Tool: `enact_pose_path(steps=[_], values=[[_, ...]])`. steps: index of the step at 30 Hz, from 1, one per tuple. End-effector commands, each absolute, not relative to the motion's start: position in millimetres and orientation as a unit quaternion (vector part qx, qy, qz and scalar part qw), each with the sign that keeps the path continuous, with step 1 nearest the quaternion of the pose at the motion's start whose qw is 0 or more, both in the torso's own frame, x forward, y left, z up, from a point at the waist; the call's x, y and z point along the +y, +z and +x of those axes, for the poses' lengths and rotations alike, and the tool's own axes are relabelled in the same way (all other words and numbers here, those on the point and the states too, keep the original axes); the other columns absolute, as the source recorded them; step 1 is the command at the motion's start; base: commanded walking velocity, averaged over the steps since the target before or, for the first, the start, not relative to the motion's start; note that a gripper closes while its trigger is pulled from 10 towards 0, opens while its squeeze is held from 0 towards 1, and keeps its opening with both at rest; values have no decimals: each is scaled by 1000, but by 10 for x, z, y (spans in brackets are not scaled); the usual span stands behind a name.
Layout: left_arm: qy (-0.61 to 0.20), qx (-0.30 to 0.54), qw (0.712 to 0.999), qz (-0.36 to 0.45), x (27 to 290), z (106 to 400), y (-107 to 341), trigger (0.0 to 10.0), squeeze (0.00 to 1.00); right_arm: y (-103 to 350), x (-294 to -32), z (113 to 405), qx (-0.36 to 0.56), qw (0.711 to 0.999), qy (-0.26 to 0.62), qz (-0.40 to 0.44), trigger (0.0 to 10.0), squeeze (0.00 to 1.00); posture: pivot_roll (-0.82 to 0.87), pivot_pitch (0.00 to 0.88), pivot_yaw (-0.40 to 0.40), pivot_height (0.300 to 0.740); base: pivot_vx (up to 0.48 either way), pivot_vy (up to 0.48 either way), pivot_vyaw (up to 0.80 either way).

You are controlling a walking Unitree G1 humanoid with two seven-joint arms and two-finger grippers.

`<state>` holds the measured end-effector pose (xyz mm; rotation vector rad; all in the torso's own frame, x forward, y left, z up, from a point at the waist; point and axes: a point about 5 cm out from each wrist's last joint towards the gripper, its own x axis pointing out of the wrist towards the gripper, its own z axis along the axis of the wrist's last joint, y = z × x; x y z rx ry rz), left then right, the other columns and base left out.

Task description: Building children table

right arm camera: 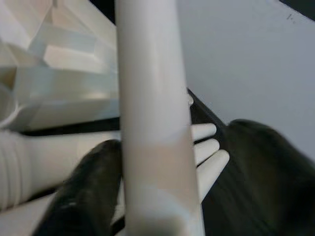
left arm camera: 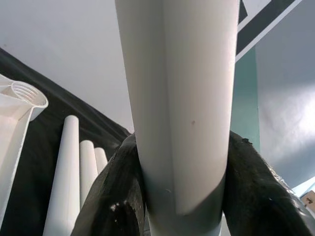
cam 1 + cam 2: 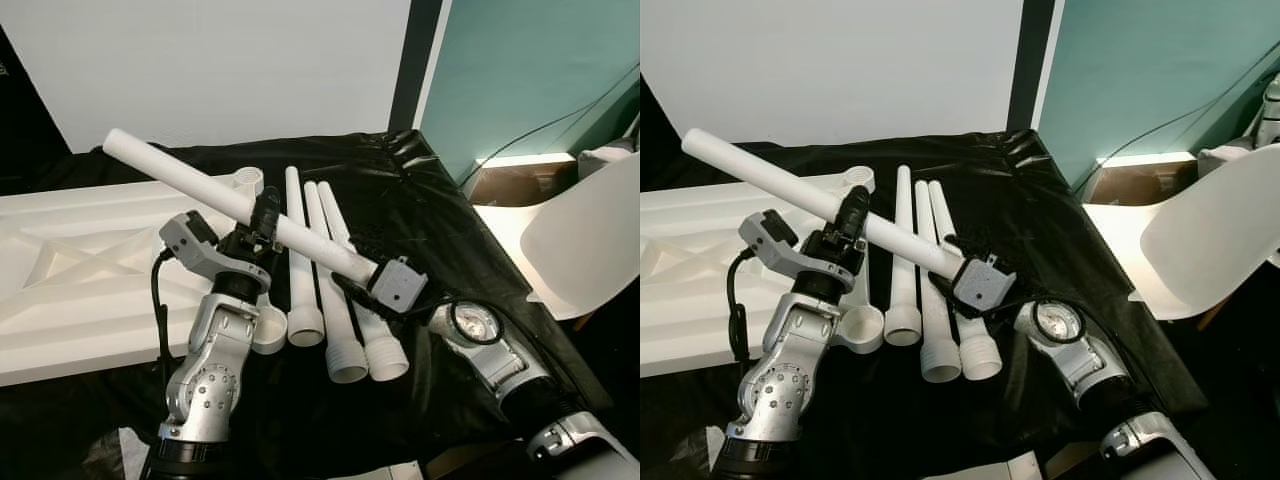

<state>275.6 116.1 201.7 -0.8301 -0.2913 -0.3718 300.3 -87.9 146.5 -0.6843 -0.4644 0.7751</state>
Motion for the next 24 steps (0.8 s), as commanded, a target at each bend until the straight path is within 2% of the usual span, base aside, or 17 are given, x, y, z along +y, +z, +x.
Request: enact_pose_path(steps=[1, 2, 6, 14, 17, 24], values=[[-325, -211, 847, -363, 1045, 2658, 2142, 0, 0, 1534, -898, 3036, -223, 846, 363, -320, 10000, 627, 62, 0, -3, 740, 0, 0, 0], [-326, -212, 847, -362, 1040, 2658, 2151, 0, 0, 1564, -885, 3039, -220, 845, 368, -320, 10000, 0, 61, 0, -4, 740, 0, 0, 0], [-343, -221, 839, -360, 1014, 2642, 2225, 0, 0, 1655, -887, 3059, -199, 849, 382, -306, 10000, 0, 56, 0, -5, 740, 0, 0, 0], [-363, -233, 832, -350, 964, 2622, 2315, 0, 0, 1618, -1019, 3122, -100, 863, 423, -256, 10000, 0, 48, 0, -3, 740, 0, 0, 0], [-377, -238, 831, -333, 928, 2607, 2353, 0, 0, 1613, -1083, 3165, -56, 858, 448, -246, 10000, 0, 51, 0, -5, 740, 0, 0, 0], [-387, -238, 833, -316, 894, 2595, 2357, 0, 0, 1661, -1058, 3190, -45, 851, 462, -245, 10000, 0, 55, 0, -8, 740, 0, 0, 0]])
